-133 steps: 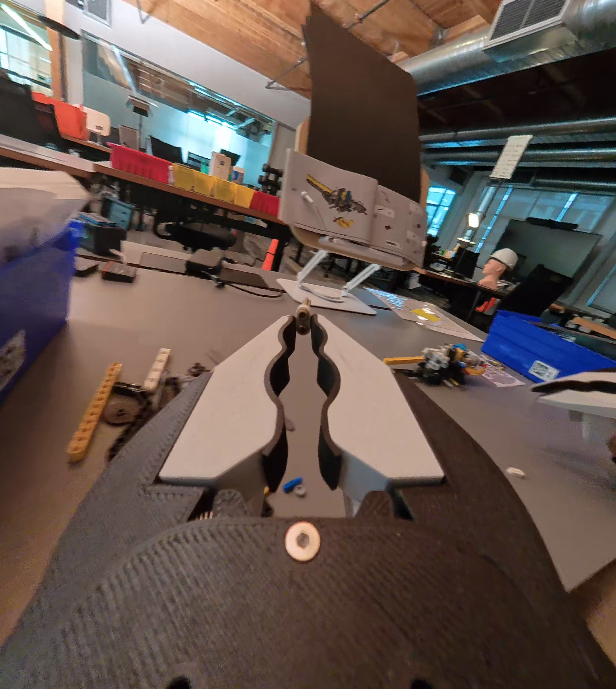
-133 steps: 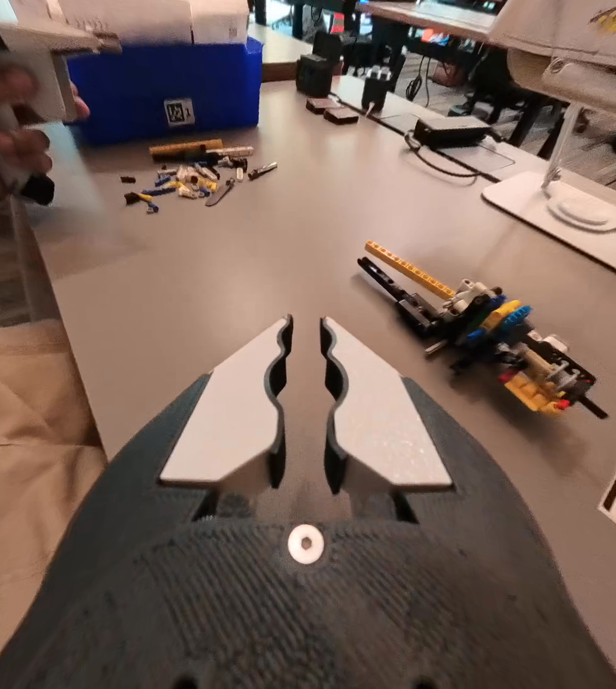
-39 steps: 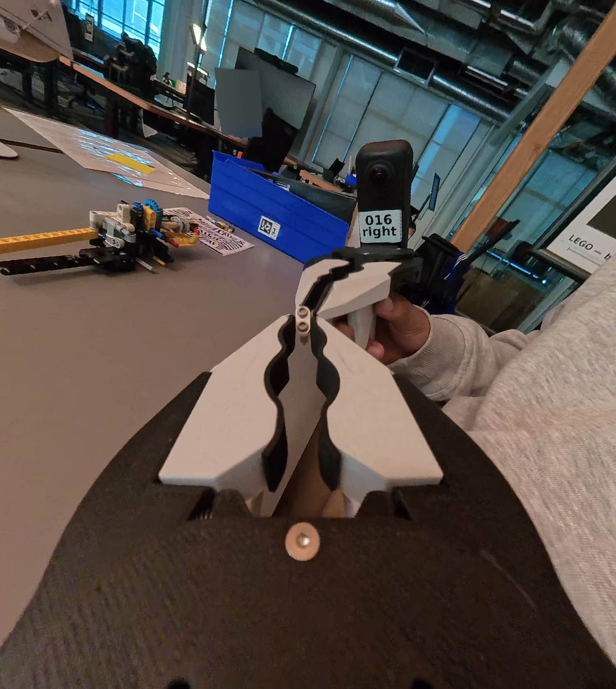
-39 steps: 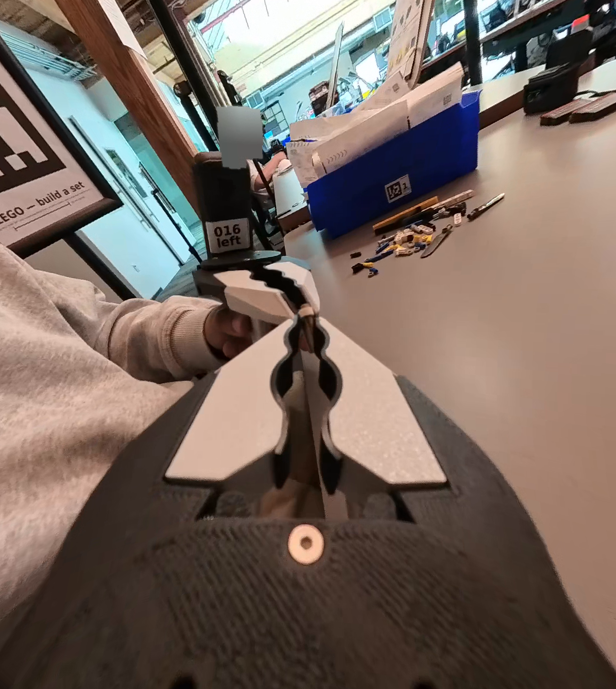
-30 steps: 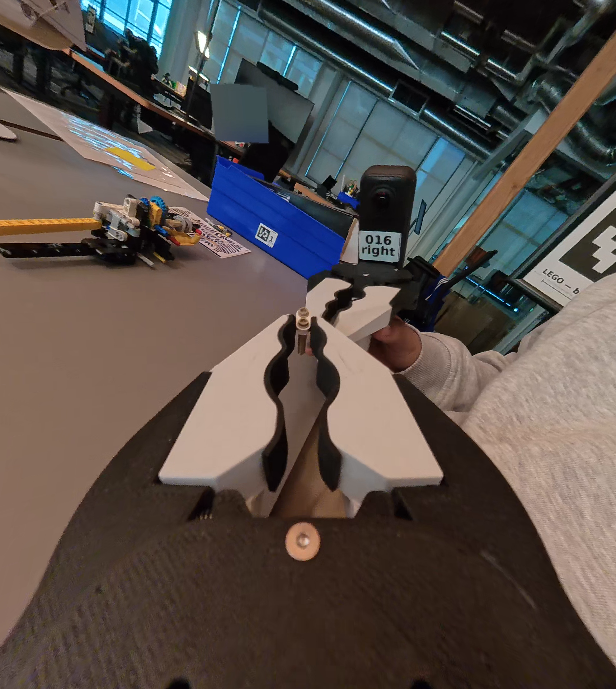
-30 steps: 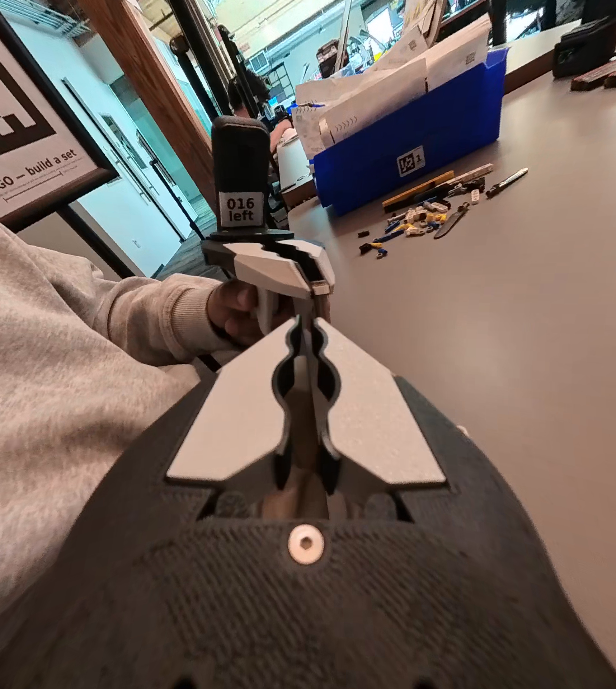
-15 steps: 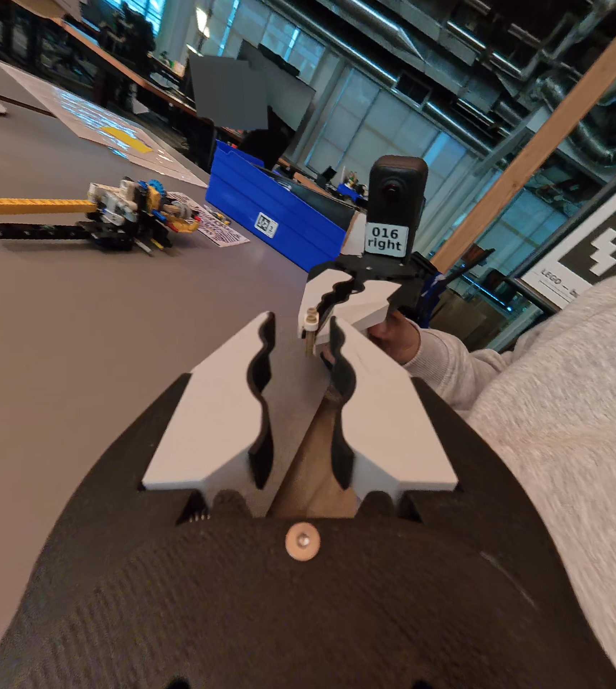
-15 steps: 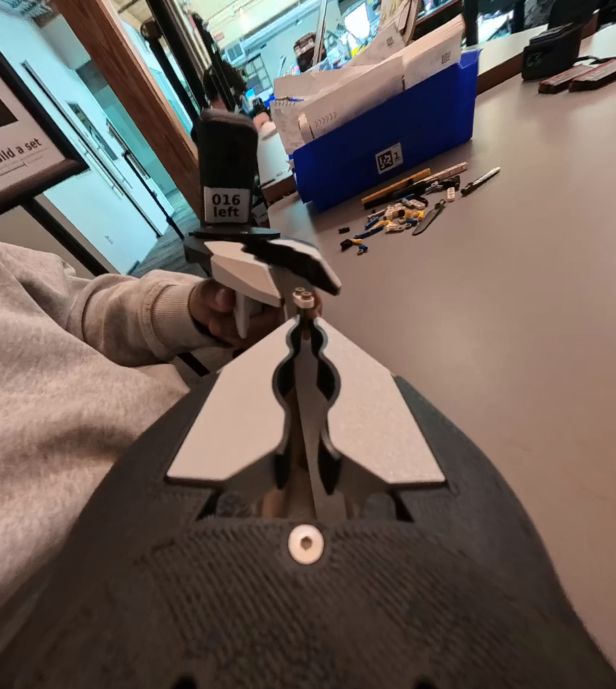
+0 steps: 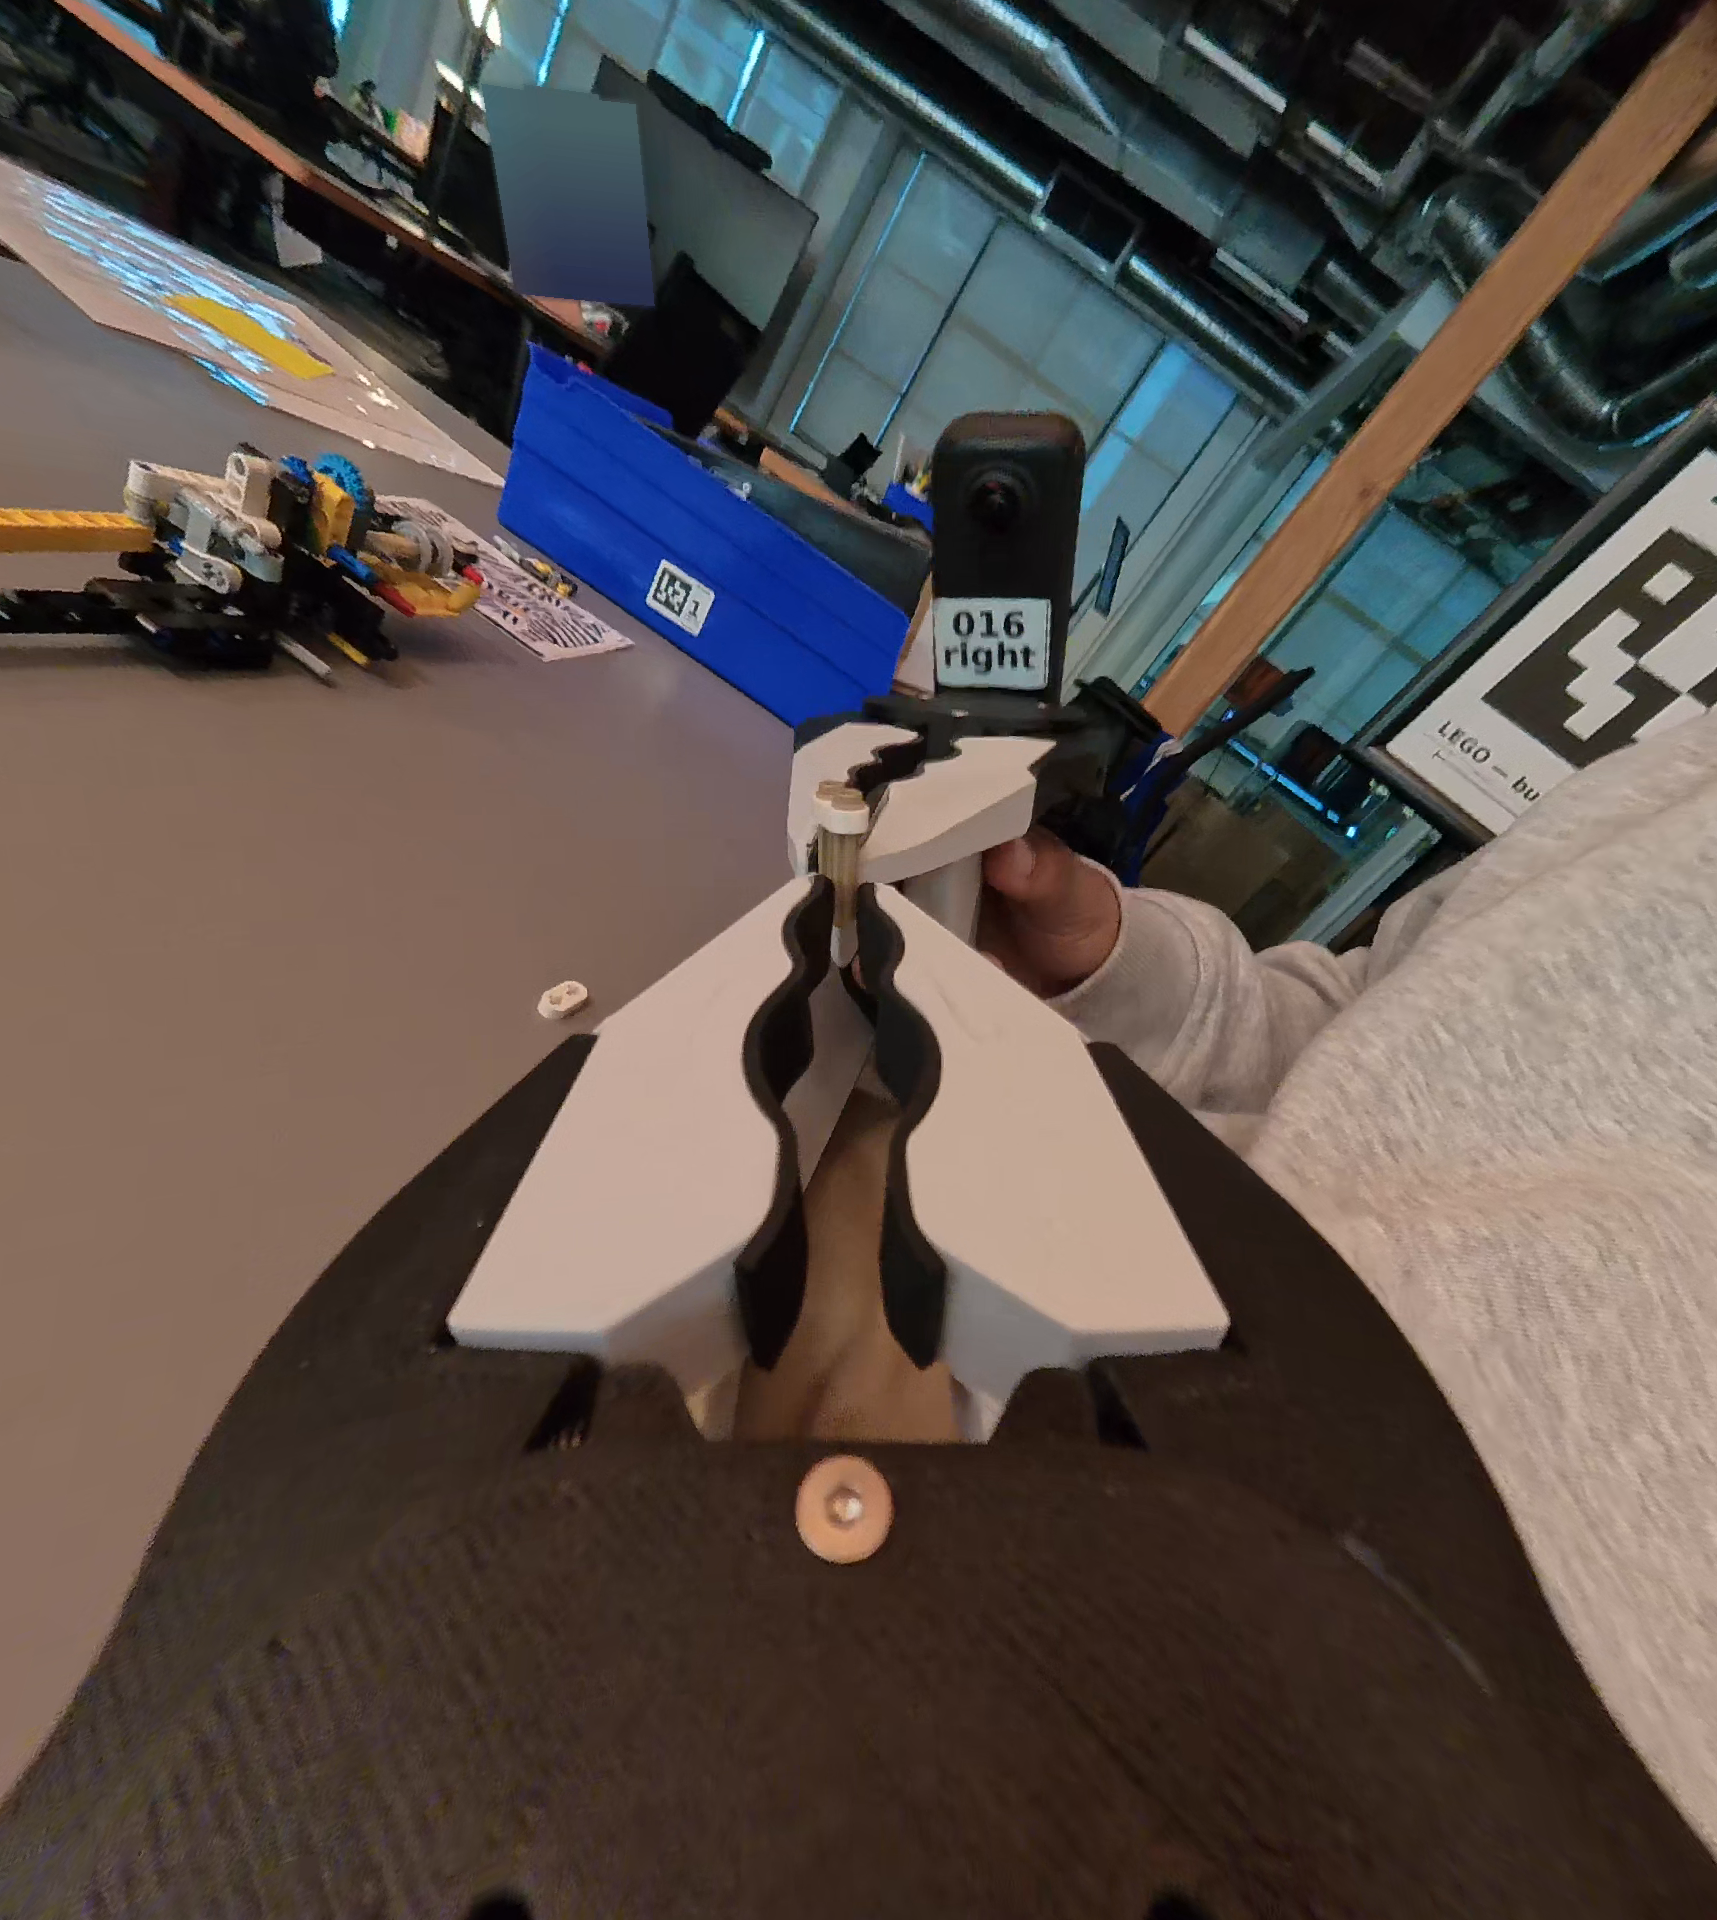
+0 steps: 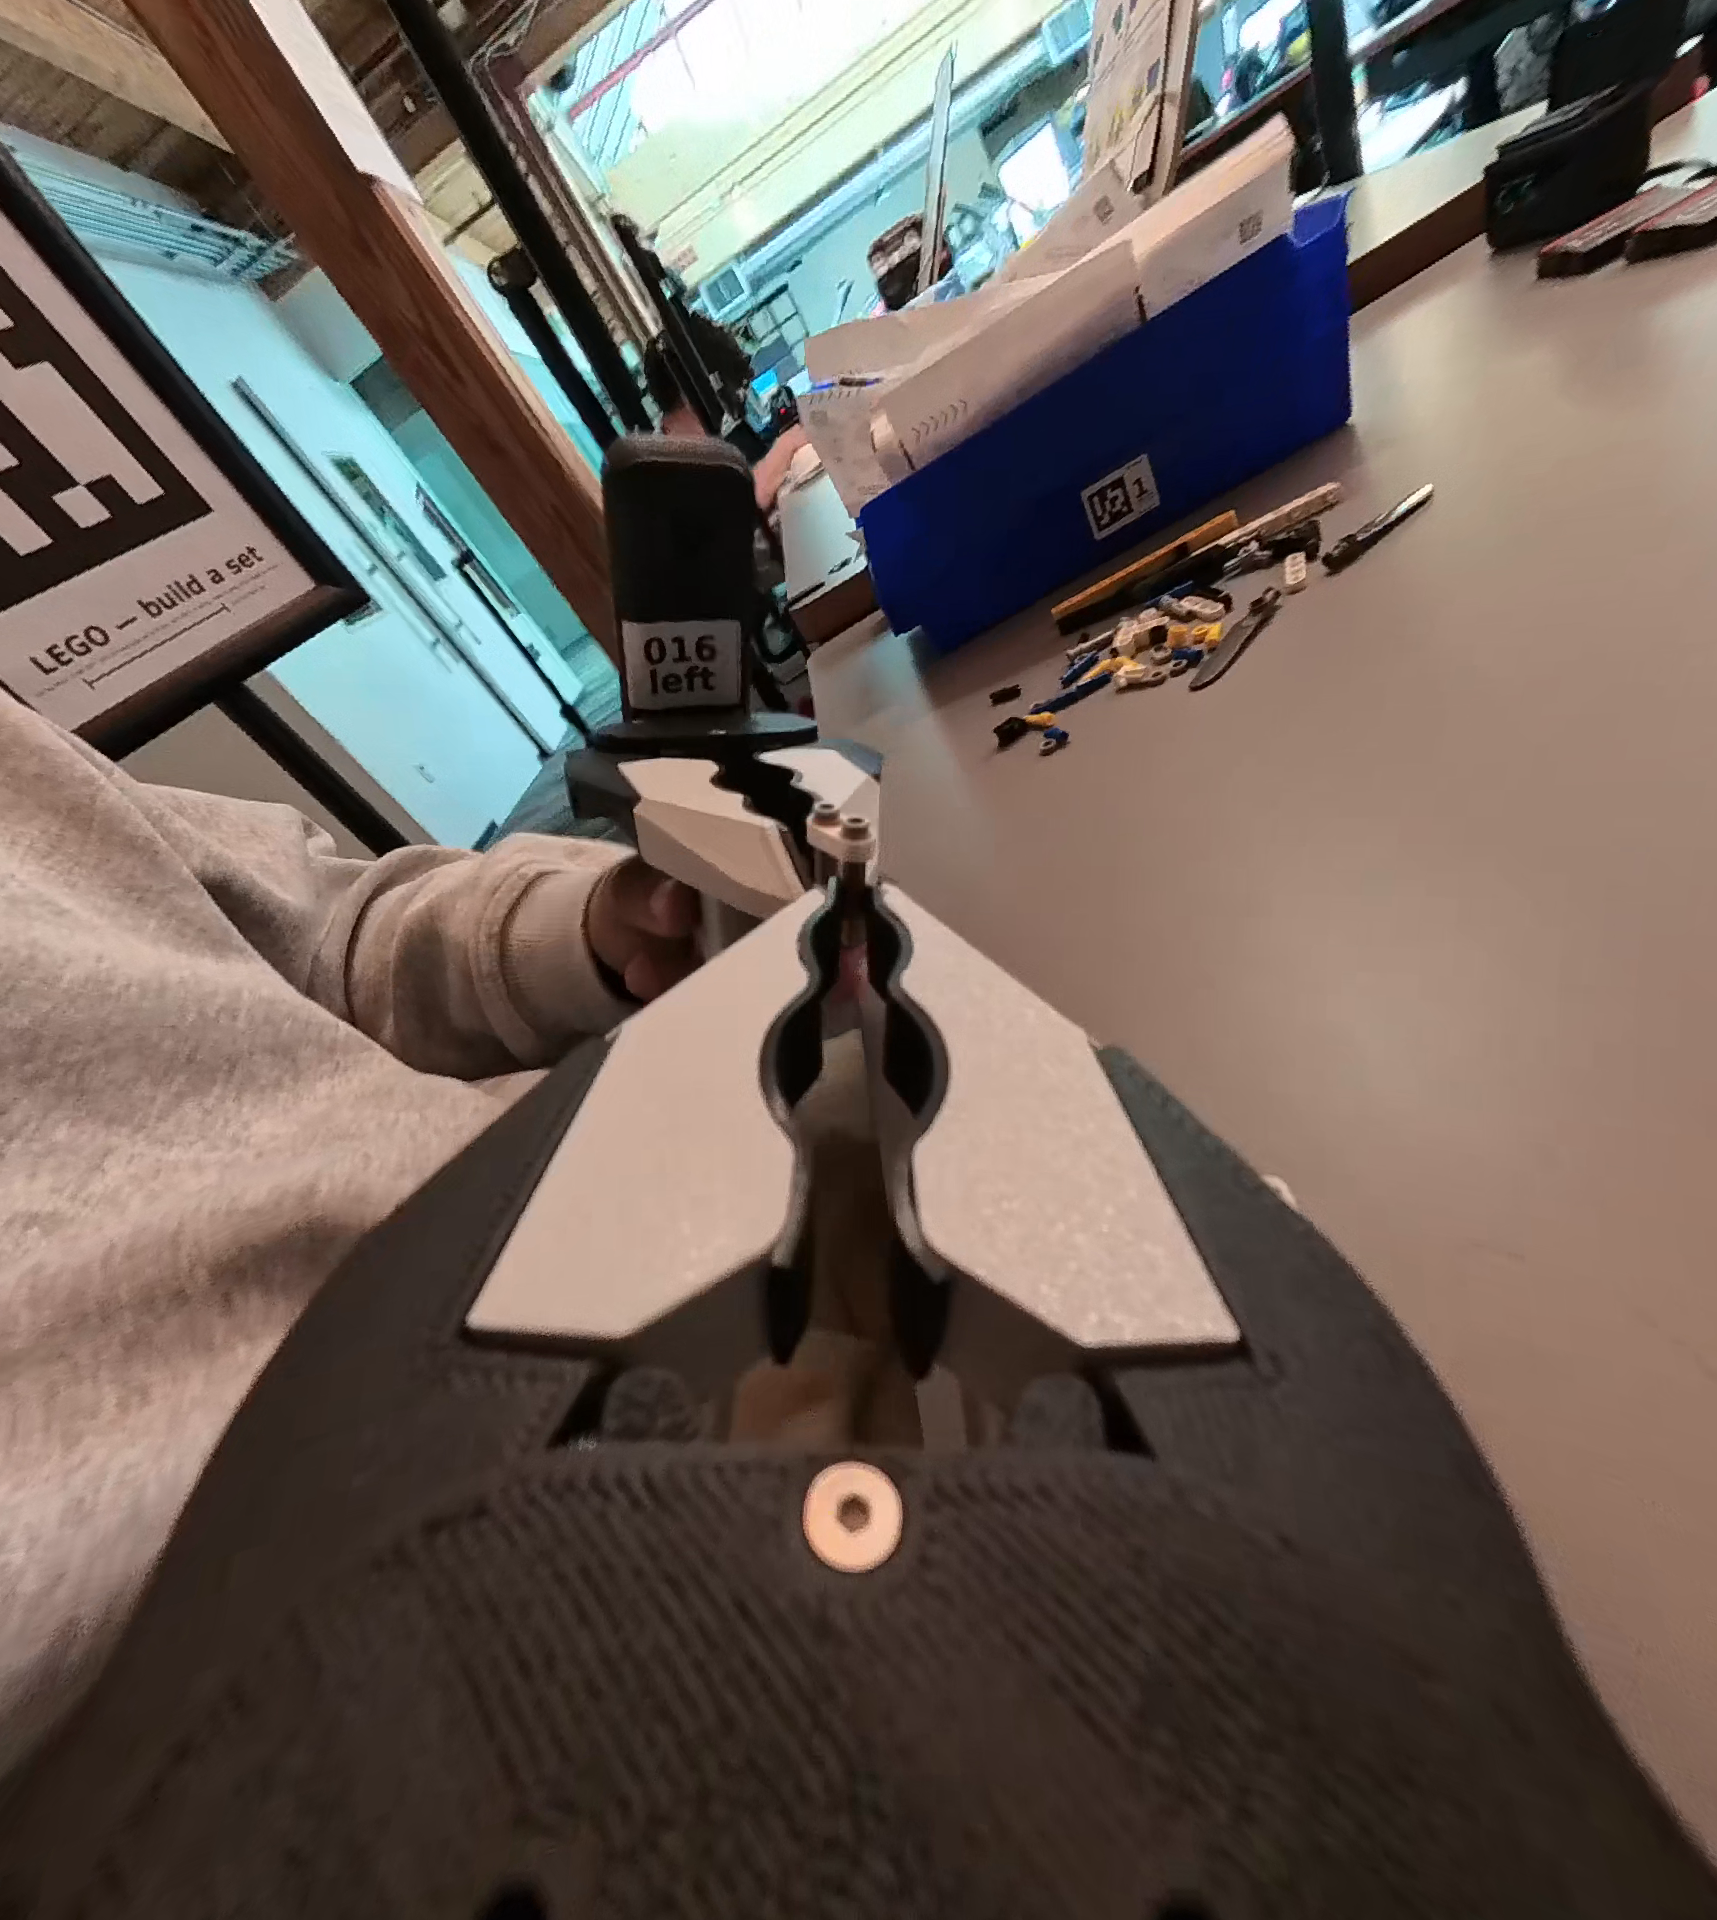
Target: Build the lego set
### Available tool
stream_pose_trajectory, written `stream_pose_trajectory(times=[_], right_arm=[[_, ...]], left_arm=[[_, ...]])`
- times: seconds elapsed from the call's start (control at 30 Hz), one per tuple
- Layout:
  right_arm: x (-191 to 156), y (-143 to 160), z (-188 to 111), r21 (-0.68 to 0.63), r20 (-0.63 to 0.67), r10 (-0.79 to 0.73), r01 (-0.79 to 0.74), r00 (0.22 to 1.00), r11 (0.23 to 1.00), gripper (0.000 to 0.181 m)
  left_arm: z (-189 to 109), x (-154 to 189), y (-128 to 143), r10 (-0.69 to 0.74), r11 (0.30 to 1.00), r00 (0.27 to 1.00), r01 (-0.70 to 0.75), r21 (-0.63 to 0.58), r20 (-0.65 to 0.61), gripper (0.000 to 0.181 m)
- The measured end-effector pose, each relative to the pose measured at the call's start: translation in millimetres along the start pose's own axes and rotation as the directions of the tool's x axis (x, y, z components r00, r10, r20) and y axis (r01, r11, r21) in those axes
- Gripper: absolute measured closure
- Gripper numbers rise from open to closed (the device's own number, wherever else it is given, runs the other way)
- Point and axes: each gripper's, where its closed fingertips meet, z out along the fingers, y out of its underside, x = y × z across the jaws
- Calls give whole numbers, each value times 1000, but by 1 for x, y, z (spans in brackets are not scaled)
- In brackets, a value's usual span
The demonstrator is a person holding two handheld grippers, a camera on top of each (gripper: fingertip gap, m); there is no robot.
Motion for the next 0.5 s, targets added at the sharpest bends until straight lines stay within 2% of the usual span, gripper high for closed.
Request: stream_pose_trajectory(times=[0.03, 0.1, 0.2, 0.3, 0.4, 0.5], right_arm=[[0, 2, -2, -18, 10, 0, 0, 1000, 1000, 176], [1, 2, -7, -34, 18, -19, 19, 1000, 999, 160], [-1, -6, -16, -10, 30, -64, 64, 998, 998, 157], [-15, 6, -25, -130, 108, -165, 179, 980, 975, 151], [-21, 13, -33, -265, 86, -375, 384, 923, 885, 151], [-27, 18, -28, -380, 88, -600, 584, 795, 717, 156]], left_arm=[[1, 1, 3, 7, 1000, 1000, -7, -23, -4, 180], [2, 2, 7, 18, 998, 1000, -18, -52, -5, 180], [2, 3, 15, 51, 992, 999, -52, -112, -17, 181], [-4, 8, 35, 142, 951, 987, -156, -265, -69, 180], [-12, 1, 48, 298, 880, 954, -290, -376, -38, 180], [-12, 5, 60, 328, 838, 942, -327, -437, -75, 180]])
